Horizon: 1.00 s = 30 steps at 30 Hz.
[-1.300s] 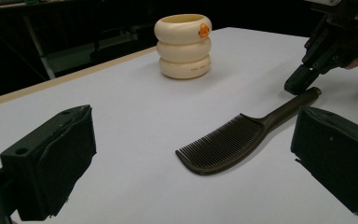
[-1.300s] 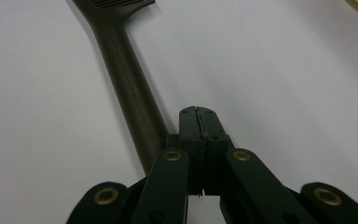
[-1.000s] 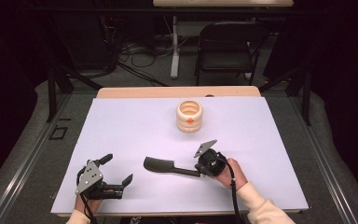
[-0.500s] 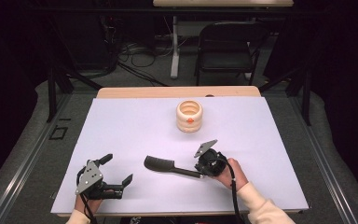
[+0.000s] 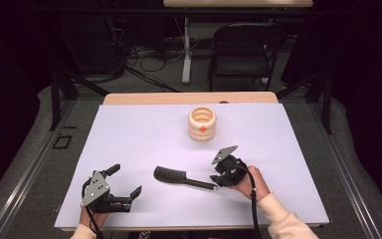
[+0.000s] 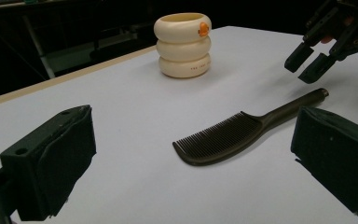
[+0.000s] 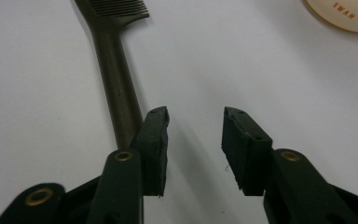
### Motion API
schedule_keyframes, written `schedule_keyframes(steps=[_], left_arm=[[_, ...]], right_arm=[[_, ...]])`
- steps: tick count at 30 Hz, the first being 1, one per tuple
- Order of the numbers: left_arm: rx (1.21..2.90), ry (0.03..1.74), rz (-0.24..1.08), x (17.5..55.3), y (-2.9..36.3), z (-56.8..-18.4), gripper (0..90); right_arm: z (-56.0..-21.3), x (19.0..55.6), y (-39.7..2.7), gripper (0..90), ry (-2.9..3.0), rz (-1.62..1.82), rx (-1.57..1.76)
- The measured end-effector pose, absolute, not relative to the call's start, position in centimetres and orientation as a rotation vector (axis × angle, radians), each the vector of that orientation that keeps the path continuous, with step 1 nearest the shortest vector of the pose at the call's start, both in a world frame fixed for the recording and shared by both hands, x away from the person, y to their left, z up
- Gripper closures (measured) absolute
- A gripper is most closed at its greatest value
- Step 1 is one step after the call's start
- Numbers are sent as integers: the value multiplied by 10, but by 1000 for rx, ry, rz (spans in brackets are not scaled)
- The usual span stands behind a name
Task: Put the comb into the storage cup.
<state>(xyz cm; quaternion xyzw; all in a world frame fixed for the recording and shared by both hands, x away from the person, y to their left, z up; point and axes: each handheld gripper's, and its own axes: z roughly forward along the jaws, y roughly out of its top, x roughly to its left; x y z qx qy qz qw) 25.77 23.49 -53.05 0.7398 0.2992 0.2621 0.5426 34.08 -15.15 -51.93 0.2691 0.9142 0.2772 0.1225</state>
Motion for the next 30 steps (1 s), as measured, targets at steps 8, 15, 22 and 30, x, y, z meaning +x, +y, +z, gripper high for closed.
schedule_keyframes(steps=[8, 15, 22, 30], left_arm=[[1755, 712, 621, 258, 235, -531, 0], [1757, 710, 622, 258, 235, -531, 0], [1757, 711, 623, 258, 234, -531, 0], [1758, 712, 623, 258, 235, -531, 0]], right_arm=[[-512, 340, -153, 364, 2676, 815, 779], [-508, 338, -150, 198, 2686, 811, 763], [-504, 337, -145, 104, 2699, 807, 748], [-500, 334, -137, 21, 2713, 808, 715]])
